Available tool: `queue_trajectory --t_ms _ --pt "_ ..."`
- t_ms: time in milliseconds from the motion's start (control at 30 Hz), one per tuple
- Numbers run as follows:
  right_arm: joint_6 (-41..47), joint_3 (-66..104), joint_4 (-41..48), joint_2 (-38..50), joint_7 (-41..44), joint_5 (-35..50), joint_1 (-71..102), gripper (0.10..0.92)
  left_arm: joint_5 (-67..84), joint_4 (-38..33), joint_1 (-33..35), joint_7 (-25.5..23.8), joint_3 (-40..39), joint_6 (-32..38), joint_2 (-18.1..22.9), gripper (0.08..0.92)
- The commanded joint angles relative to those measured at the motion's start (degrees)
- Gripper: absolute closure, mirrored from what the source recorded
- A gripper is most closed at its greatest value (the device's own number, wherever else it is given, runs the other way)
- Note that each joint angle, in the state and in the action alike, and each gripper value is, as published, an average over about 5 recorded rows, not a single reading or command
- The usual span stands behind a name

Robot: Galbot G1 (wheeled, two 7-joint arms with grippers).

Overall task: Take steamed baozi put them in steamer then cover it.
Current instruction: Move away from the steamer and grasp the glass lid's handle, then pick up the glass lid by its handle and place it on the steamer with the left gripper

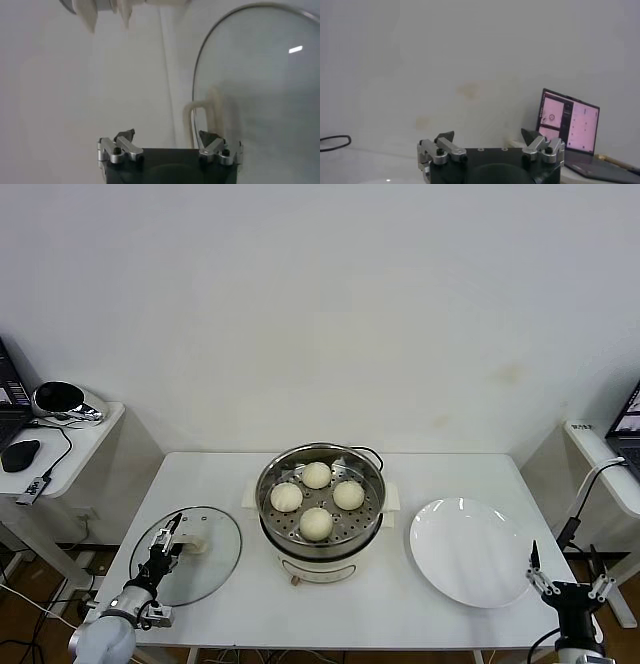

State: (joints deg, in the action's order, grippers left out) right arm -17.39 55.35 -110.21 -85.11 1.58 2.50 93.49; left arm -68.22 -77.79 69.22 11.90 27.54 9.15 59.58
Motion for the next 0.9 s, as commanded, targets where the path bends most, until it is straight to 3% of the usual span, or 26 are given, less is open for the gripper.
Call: queue_trajectory --t_ms 33,367,567,667,900 --pt "-0.07 -0.10 0.03 -0.22 -0.07 -0.13 0.18 0.203 1.36 3.41 -2.37 -0.60 -1.13 0.28 -0.03 0.346" --pt "-0.06 -0.10 -0.26 -0.28 0.02 -0.19 0.33 0.203 2.46 6.75 -3.27 0.46 -1.65 0.45 0.61 0.631" --pt "-0.23 0.24 -0.49 -0.26 0.06 0.07 0.45 0.203 3.47 4.62 -1.91 2.07 -1.29 -0.39 0.65 0.803" --pt "-0.30 0.19 -0.62 -0.23 0.11 0.07 0.55 0.203 4.08 1.25 -0.37 3.01 -0.25 -1.07 0.67 0.846" --pt "-0.37 -0.07 -0.41 0.01 0.03 -0.03 0.29 0.203 9.13 -11.07 6.98 3.10 3.36 -7.21 -0.03 0.849"
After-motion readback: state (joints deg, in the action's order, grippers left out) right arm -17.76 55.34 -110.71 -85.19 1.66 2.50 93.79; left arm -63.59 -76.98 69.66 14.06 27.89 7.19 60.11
